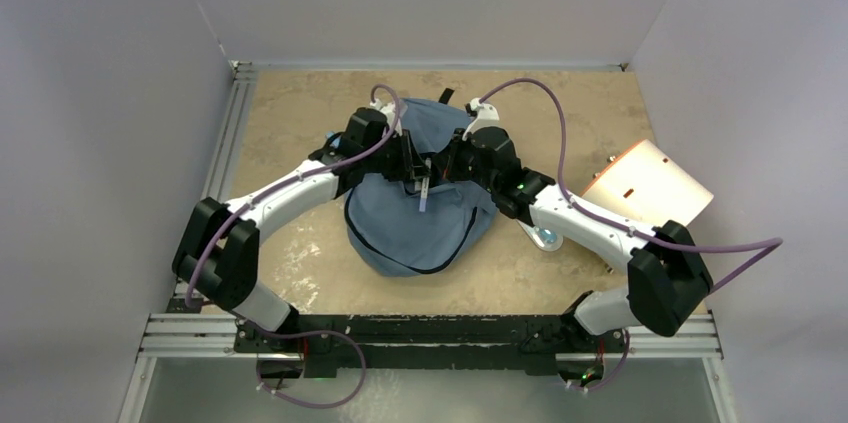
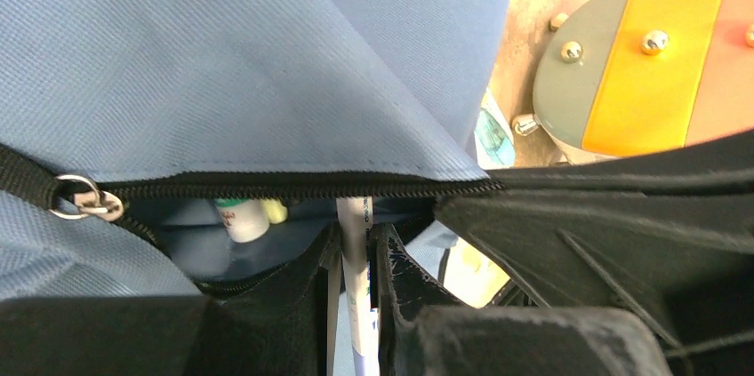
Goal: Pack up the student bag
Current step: Place the stationery in the student bag.
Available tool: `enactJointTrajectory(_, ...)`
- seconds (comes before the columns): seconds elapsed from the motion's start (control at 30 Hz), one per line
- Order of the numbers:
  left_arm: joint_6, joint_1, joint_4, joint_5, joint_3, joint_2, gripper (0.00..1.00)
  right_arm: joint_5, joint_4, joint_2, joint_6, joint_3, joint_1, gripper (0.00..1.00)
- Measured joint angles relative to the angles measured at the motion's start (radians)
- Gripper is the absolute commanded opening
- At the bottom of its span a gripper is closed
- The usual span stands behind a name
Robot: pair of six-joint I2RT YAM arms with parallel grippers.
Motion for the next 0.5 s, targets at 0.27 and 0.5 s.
enactJointTrajectory(0.27,-0.011,0.000,0.013,-0.076,0.023,0.052,0.00,-0.002,0.000,-0.005,0.002,-0.002,0.000,0.00)
enactJointTrajectory(0.5,-0.054,0.000,0.021,-0.137,0.056,0.077,0.00,-0.003,0.018,-0.005,0.012,-0.015,0.000,0.00)
